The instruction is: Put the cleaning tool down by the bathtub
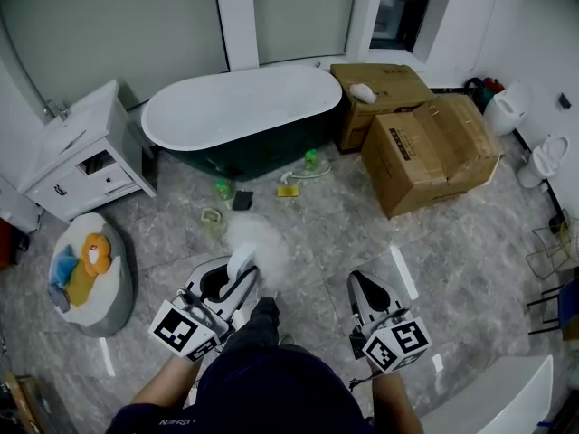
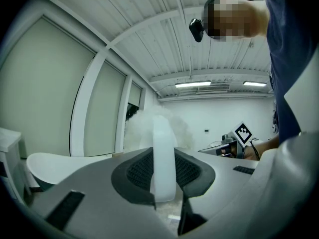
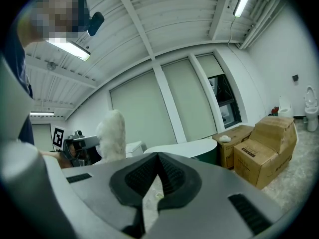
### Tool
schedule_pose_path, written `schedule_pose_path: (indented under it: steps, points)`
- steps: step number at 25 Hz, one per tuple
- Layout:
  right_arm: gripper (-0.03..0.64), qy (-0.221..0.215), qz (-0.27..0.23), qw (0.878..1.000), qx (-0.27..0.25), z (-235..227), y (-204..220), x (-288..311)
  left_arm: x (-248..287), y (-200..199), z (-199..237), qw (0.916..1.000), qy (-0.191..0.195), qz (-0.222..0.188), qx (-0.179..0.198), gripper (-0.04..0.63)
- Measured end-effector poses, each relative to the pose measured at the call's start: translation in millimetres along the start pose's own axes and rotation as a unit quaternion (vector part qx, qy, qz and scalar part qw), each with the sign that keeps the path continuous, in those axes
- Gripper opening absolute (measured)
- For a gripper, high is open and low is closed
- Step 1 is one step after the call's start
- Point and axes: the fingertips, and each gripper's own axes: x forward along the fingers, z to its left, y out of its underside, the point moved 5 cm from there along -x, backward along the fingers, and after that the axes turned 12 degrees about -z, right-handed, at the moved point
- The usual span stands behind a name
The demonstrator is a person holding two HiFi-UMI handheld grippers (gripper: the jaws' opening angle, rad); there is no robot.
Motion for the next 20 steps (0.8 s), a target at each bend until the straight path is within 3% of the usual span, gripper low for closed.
schedule_pose_path:
  steps: [8, 20]
  points:
    - [0.005, 0.013, 0.008, 1.0, 0.004, -21, 4, 35, 28, 15, 36, 0.9999, 0.008, 0.004, -0.014, 0.103]
    - [0.005, 0.018, 0.024, 1.0, 0.006, -42, 6, 151, 82, 30, 144, 0.9991, 0.019, 0.016, -0.035, 0.101]
